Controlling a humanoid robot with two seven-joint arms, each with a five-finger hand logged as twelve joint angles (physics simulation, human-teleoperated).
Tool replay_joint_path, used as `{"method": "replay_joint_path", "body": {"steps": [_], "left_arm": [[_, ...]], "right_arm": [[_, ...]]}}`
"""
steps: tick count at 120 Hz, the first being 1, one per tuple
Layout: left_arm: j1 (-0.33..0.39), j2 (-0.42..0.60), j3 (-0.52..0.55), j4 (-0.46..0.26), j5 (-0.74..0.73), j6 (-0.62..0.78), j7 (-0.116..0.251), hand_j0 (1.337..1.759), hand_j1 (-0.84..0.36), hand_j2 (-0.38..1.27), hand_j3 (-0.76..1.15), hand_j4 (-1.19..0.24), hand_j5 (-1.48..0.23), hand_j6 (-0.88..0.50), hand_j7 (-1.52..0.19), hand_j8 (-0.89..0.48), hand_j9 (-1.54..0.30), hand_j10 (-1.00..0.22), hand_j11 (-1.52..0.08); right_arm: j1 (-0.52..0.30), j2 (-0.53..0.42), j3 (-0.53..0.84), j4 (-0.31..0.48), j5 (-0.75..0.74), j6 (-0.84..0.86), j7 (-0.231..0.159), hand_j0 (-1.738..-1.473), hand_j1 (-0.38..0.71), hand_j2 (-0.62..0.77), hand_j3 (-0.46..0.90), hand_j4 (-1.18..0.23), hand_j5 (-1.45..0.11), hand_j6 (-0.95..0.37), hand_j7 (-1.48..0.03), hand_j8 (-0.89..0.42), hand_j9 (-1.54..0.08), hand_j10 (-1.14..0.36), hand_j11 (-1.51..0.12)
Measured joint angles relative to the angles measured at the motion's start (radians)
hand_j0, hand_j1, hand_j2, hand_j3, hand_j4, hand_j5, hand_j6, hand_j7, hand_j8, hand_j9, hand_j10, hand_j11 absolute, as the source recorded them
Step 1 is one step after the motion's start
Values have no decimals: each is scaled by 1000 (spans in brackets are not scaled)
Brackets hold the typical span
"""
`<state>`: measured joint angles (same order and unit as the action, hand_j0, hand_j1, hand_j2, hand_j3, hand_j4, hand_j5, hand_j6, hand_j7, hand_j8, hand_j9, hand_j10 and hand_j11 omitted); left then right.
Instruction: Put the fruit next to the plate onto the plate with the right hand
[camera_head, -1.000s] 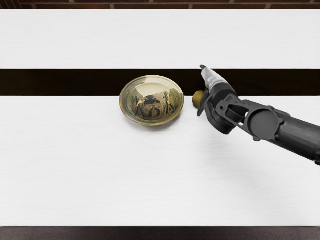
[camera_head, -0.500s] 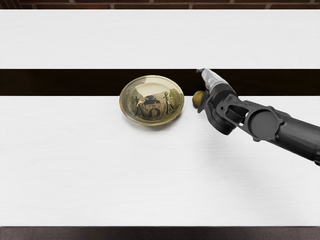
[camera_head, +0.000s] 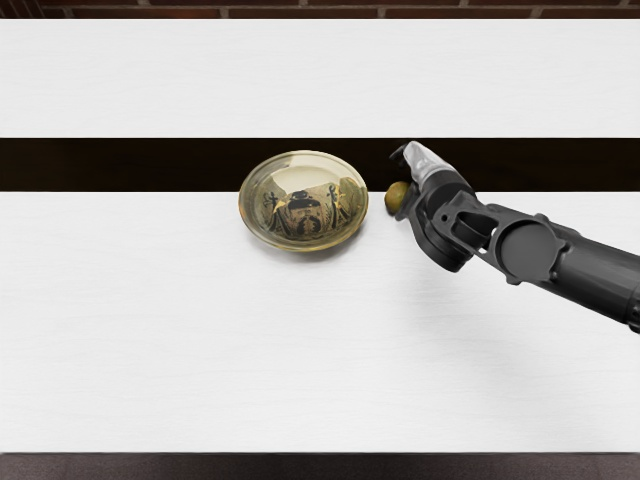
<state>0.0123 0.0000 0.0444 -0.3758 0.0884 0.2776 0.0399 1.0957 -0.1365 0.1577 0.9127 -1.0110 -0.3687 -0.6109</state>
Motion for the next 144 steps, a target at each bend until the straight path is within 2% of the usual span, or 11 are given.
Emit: {"method": "replay_joint_path", "body": {"steps": [61,92,112,144], "left_arm": [[0,0,0,0,0,0,0,1658,347,0,0,-2,-2,-2,-2,-2,-2,-2,-2],[0,0,0,0,0,0,0,1658,347,0,0,-2,-2,-2,-2,-2,-2,-2,-2],[0,0,0,0,0,0,0,1658,347,0,0,-2,-3,-2,-3,-2,-3,-2,-3],[0,0,0,0,0,0,0,1658,347,0,0,-2,-3,-2,-3,-2,-3,-2,-3]], "right_arm": [[-6,1,0,1,2,11,0,-1657,173,-68,0,-444,-583,-447,-580,-444,-583,-444,-584],[-8,1,1,1,0,12,0,-1656,197,-12,0,-492,-650,-477,-644,-404,-652,-491,-652],[-15,0,3,1,-6,13,1,-1653,204,-64,0,-523,-669,-449,-673,-379,-686,-508,-691],[-18,1,5,0,-5,14,0,-1653,213,59,0,-590,-724,-478,-743,-407,-747,-543,-755]]}}
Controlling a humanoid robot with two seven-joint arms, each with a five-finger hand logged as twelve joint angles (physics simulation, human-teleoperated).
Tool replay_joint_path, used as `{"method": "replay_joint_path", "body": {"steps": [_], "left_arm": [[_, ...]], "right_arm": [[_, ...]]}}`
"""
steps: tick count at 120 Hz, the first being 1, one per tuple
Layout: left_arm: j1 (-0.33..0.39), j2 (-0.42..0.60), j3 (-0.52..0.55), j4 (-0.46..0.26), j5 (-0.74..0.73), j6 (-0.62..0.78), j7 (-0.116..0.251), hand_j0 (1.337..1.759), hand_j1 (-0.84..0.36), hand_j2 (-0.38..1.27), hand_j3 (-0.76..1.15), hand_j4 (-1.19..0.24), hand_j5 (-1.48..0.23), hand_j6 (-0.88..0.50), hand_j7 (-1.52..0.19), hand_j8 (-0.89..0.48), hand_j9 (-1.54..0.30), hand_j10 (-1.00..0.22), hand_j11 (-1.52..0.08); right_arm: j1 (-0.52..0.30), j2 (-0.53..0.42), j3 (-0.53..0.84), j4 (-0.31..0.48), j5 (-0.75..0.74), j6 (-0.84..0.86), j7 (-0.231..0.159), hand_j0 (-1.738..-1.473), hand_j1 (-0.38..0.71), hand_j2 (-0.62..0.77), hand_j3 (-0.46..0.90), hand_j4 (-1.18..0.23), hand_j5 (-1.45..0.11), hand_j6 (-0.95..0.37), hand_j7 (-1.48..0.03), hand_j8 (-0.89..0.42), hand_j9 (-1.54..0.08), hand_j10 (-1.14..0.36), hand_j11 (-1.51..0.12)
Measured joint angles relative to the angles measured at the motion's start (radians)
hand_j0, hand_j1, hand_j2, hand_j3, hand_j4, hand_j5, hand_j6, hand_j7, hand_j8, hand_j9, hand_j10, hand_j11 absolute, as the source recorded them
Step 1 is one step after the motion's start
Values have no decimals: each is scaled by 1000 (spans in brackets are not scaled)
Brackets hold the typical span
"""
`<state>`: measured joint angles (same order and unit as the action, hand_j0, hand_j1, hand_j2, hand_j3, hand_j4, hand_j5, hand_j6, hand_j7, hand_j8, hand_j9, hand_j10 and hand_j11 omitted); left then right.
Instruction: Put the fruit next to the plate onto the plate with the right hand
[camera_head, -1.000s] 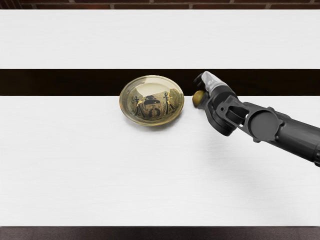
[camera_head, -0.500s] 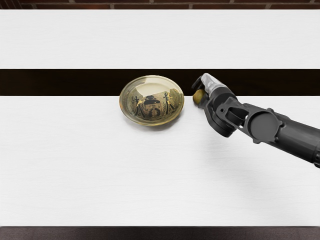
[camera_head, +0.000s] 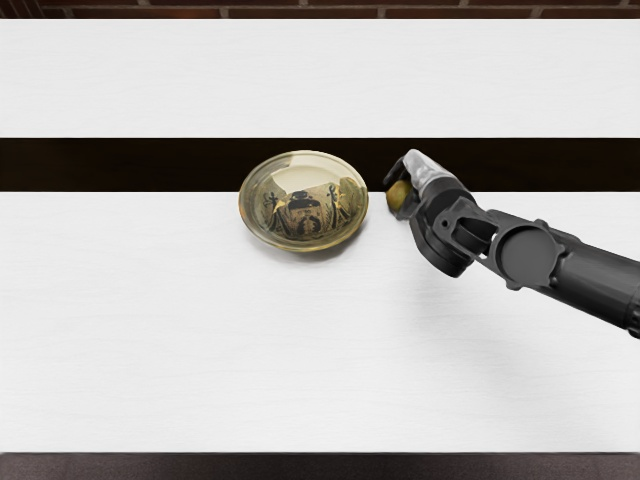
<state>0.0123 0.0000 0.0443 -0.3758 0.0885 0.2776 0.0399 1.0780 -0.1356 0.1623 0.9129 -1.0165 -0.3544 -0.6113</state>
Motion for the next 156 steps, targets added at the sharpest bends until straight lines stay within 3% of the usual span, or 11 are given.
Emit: {"method": "replay_joint_path", "body": {"steps": [19,49,100,156], "left_arm": [[0,0,0,0,0,0,0,1658,347,0,0,-2,-3,-2,-2,-2,-3,-2,-3],[0,0,0,0,0,0,0,1658,347,0,0,-2,-2,-2,-2,-2,-2,-2,-3],[0,0,0,0,0,0,0,1658,347,0,0,-2,-2,-2,-2,-2,-2,-2,-3],[0,0,0,0,0,0,0,1658,347,0,0,-2,-2,-2,-2,-2,-2,-2,-2]], "right_arm": [[15,-7,8,0,58,21,0,-1654,214,151,0,-616,-776,-510,-786,-437,-795,-575,-800],[90,-46,16,1,210,88,1,-1652,176,112,0,-653,-861,-507,-853,-427,-878,-566,-881],[144,-87,217,13,247,351,1,-1651,168,99,0,-662,-896,-500,-877,-414,-909,-552,-910],[167,12,257,38,249,392,0,-1653,186,126,0,-660,-907,-489,-880,-401,-912,-541,-898]]}}
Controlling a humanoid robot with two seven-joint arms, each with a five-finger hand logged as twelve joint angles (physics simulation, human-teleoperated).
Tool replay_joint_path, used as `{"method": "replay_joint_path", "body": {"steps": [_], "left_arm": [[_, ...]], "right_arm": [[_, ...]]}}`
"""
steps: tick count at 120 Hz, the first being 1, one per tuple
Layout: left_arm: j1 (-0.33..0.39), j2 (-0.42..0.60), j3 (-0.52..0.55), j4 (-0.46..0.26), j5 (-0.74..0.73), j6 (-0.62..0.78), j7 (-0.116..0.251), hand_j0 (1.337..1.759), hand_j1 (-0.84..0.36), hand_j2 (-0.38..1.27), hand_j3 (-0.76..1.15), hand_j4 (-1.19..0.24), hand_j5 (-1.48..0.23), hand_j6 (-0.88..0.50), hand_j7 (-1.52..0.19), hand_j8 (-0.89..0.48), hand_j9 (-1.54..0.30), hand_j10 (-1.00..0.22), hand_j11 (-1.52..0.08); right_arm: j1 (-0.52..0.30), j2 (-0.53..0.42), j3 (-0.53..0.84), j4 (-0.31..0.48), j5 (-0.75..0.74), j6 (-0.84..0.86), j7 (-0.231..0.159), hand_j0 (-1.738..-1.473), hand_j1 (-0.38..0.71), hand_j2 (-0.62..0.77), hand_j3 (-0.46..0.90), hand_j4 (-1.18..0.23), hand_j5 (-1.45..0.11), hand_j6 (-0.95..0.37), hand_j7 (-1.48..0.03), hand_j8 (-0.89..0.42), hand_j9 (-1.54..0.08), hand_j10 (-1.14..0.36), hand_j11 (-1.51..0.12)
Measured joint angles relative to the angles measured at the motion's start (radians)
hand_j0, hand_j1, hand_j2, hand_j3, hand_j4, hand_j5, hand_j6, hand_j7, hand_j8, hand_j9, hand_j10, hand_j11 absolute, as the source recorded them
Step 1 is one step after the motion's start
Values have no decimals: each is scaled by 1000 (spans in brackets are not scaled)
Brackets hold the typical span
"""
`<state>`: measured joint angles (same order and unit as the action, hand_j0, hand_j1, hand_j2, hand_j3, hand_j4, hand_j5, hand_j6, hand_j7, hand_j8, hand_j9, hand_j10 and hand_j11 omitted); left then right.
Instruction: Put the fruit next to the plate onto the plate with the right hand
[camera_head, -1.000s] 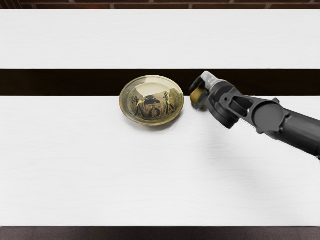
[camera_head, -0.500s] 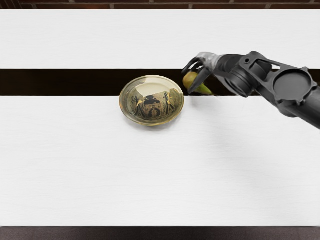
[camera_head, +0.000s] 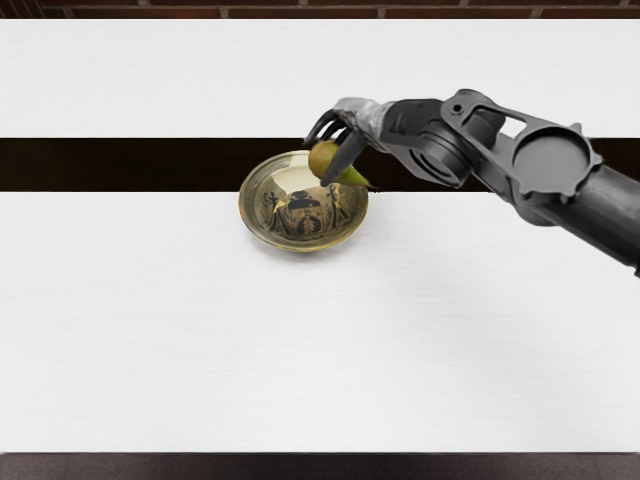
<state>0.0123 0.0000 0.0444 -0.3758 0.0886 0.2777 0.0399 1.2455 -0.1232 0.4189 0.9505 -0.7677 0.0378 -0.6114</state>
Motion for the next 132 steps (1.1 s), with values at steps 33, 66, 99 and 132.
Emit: {"method": "replay_joint_path", "body": {"steps": [33,66,99,132], "left_arm": [[0,0,0,0,0,0,0,1658,347,0,0,-2,-2,-2,-2,-2,-2,-2,-2],[0,0,0,0,0,0,0,1658,347,0,0,-2,-2,-2,-2,-2,-2,-2,-2],[0,0,0,0,0,0,0,1658,347,0,0,-2,-2,-2,-2,-2,-2,-2,-2],[0,0,0,0,0,0,0,1658,347,0,0,-2,-2,-2,-2,-2,-2,-2,-2]], "right_arm": [[-5,58,-3,-1,-2,1,0,-1653,185,125,0,-659,-900,-495,-876,-408,-900,-545,-887],[-4,50,22,-1,35,29,0,-1657,-155,37,0,-227,-306,-184,-299,-155,-306,-195,-302],[-23,-78,177,0,306,487,0,-1658,-299,10,0,-59,-80,-49,-78,-41,-80,-51,-79],[-215,-137,438,6,464,567,0,-1658,-336,3,0,-16,-21,-13,-20,-11,-21,-13,-20]]}}
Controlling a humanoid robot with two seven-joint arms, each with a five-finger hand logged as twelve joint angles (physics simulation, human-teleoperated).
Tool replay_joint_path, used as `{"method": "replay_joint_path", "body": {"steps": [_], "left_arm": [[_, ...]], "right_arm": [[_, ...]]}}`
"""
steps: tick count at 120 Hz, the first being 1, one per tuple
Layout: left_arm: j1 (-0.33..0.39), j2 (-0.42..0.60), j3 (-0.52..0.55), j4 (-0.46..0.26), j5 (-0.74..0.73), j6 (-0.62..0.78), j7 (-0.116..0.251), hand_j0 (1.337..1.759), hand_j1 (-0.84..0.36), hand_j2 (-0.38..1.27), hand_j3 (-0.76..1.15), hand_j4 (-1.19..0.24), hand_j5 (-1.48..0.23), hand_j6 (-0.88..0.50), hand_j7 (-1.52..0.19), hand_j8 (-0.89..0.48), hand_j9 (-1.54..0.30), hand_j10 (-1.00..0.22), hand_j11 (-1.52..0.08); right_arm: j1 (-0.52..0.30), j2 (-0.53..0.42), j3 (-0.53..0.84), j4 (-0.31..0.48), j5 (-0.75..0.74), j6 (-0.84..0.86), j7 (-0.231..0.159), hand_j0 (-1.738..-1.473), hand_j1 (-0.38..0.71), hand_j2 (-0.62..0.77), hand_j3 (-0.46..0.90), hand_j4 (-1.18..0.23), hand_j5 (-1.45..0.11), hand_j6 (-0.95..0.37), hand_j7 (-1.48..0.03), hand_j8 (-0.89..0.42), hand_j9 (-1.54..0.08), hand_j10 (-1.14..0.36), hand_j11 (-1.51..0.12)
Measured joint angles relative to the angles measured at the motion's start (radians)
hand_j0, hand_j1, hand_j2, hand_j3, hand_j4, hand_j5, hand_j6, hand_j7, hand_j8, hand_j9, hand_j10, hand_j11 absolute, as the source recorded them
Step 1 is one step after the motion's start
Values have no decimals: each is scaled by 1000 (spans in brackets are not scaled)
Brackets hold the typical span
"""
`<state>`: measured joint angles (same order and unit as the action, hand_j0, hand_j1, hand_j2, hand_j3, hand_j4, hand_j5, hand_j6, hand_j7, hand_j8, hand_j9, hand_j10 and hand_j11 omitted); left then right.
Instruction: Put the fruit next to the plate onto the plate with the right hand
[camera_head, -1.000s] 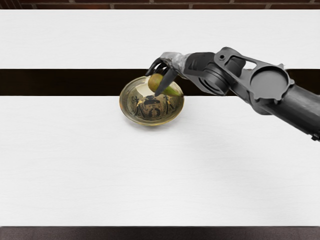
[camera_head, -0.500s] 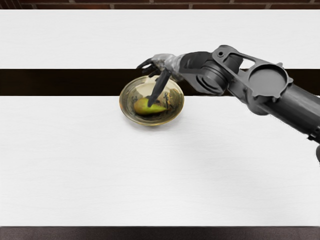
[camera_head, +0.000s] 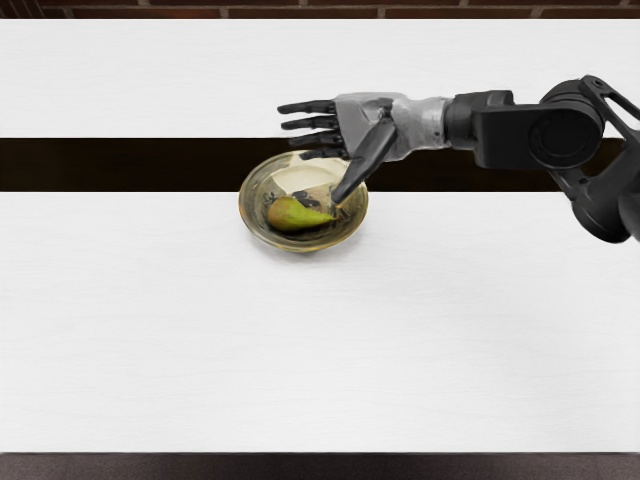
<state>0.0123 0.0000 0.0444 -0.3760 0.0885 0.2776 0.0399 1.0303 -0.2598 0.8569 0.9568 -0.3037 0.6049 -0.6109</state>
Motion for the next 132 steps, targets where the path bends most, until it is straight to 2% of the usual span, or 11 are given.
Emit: {"method": "replay_joint_path", "body": {"steps": [15,37,108,132], "left_arm": [[0,0,0,0,0,0,0,1658,347,0,0,-2,-2,-2,-2,-2,-2,-2,-2],[0,0,0,0,0,0,0,1658,347,0,0,-2,-2,-2,-2,-2,-2,-2,-2],[-12,0,0,-2,1,0,0,1658,347,0,0,-2,-2,-2,-2,-2,-2,-2,-2],[7,0,0,-1,1,0,0,1658,347,0,0,-2,-3,-2,-3,-2,-3,-2,-3]], "right_arm": [[-78,-33,49,1,73,4,0,-1658,-342,2,0,-8,-11,-7,-11,-5,-11,-7,-11],[-176,-135,129,2,124,6,0,-1658,-347,1,0,-3,-4,-2,-4,-1,-4,-2,-4],[-353,-486,152,-5,305,6,0,-1658,-349,1,0,0,0,2,0,2,0,1,0],[-399,-534,184,-7,330,7,0,-1658,-349,1,0,0,0,3,0,3,0,2,0]]}}
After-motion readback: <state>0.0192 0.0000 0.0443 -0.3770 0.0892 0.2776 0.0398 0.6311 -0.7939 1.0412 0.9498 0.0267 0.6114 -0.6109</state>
